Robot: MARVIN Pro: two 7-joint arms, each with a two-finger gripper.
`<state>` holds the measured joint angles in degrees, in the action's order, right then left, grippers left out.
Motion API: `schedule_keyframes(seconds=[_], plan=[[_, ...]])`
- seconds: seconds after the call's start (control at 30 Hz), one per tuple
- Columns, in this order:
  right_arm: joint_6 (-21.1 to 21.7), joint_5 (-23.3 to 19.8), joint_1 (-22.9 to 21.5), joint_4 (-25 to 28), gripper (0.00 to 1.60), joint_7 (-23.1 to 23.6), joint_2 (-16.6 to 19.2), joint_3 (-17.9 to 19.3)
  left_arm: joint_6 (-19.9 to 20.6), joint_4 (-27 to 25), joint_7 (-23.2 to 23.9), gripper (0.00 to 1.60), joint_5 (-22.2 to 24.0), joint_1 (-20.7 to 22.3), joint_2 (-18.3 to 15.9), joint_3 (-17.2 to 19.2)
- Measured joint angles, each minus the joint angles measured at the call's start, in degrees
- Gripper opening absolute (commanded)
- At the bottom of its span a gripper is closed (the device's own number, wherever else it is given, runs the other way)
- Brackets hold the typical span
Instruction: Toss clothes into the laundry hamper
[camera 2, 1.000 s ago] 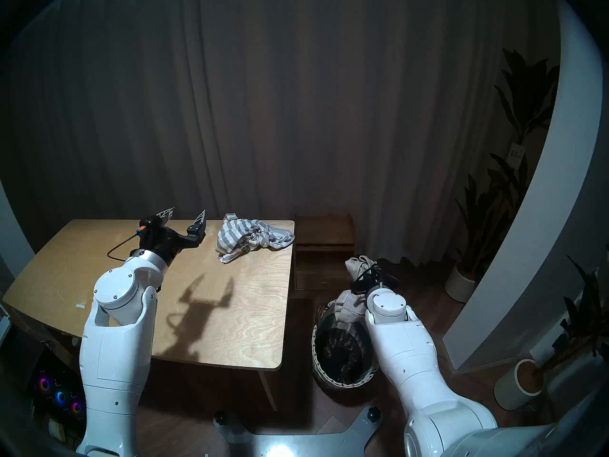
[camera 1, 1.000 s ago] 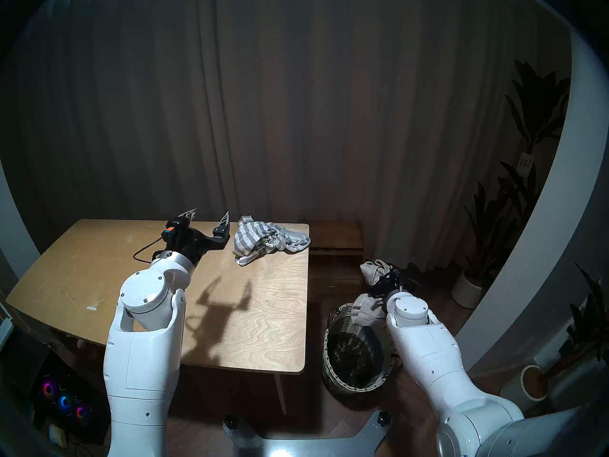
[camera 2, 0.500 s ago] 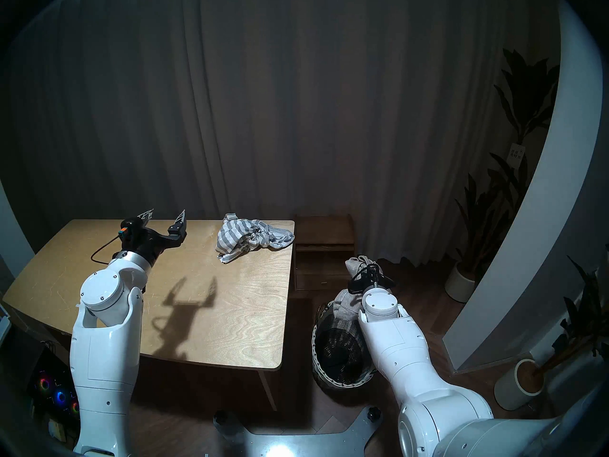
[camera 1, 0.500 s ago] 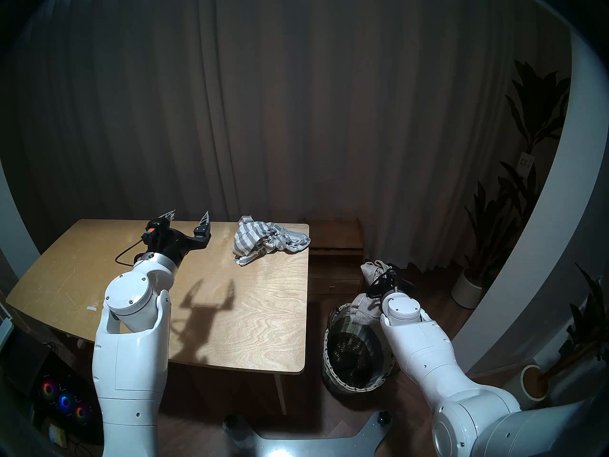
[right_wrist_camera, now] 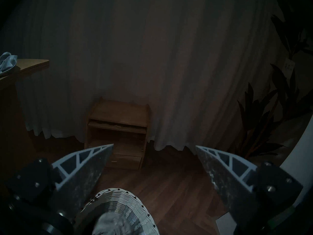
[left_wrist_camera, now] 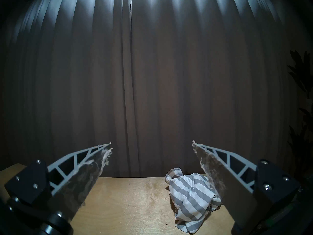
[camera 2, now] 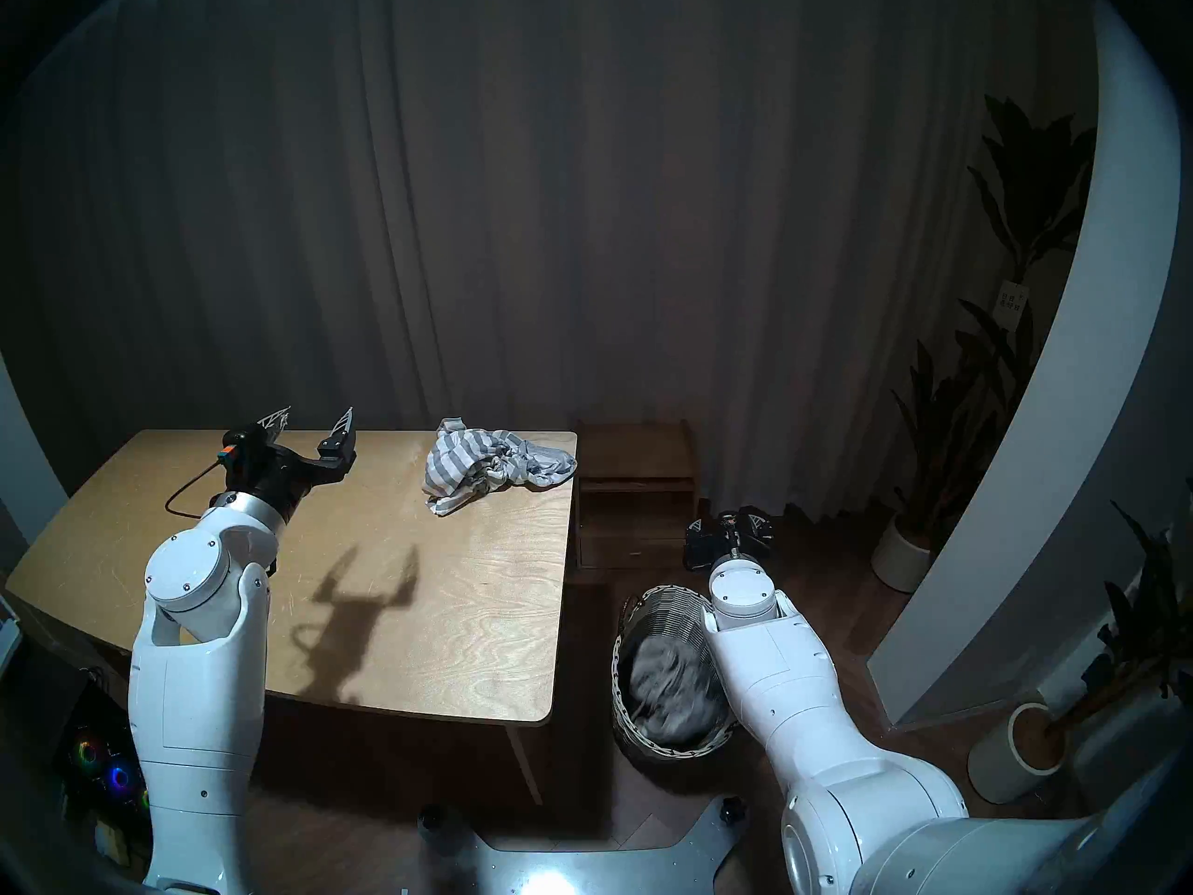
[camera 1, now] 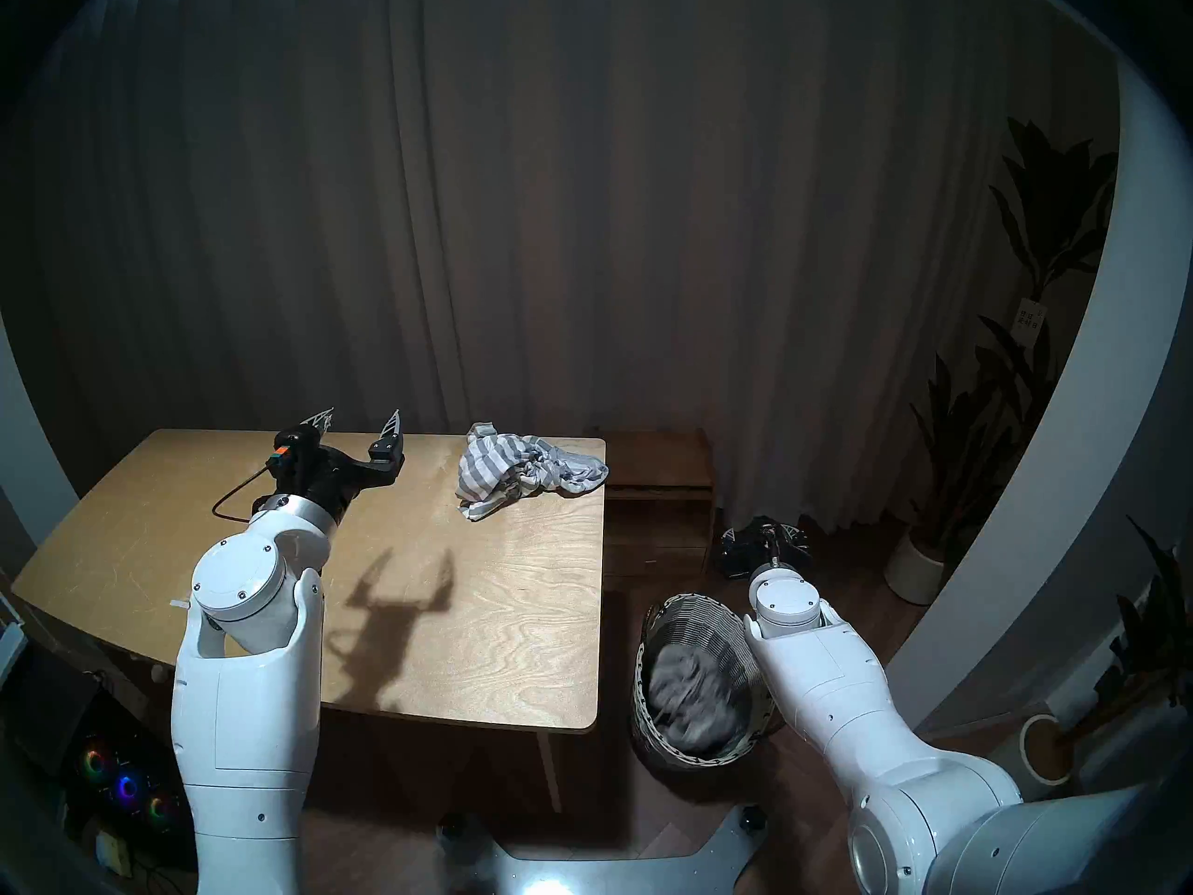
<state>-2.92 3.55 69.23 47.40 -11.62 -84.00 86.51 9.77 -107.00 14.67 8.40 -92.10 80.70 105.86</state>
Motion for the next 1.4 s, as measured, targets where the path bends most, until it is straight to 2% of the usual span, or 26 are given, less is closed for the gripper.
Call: schedule_keyframes(seconds=[0.2, 0.43, 0.67, 0.83, 1.07, 1.4], plan=[[-0.5, -1.2, 1.2, 1.4, 1.6, -1.2, 1.3, 2.9, 0.0, 0.1, 0.5, 1.6, 0.1, 0.1, -0.2, -0.9], [-2.3, -3.0, -0.1, 5.6, 1.6, -3.4, 4.0, 7.8, 0.4, 2.6, 1.3, 1.6, -0.7, 1.4, -1.1, -2.9], [-3.8, -4.0, -0.6, 9.7, 1.6, -5.1, 7.9, 12.7, 2.7, 9.9, 2.2, 1.6, -3.0, 4.7, -2.9, -6.4], [-4.0, -4.7, 1.1, 10.6, 1.6, -6.2, 10.1, 15.9, 4.0, 15.1, 2.9, 1.6, -4.6, 7.3, -3.9, -10.0], [-4.0, -5.5, 4.0, 10.6, 1.6, -6.9, 11.2, 18.2, 5.3, 19.5, 3.5, 1.6, -6.1, 10.5, -3.8, -14.5], [-4.1, -6.5, 7.0, 10.6, 1.6, -7.5, 12.0, 20.3, 6.9, 25.6, 4.3, 1.6, -8.6, 15.5, -1.8, -21.1]])
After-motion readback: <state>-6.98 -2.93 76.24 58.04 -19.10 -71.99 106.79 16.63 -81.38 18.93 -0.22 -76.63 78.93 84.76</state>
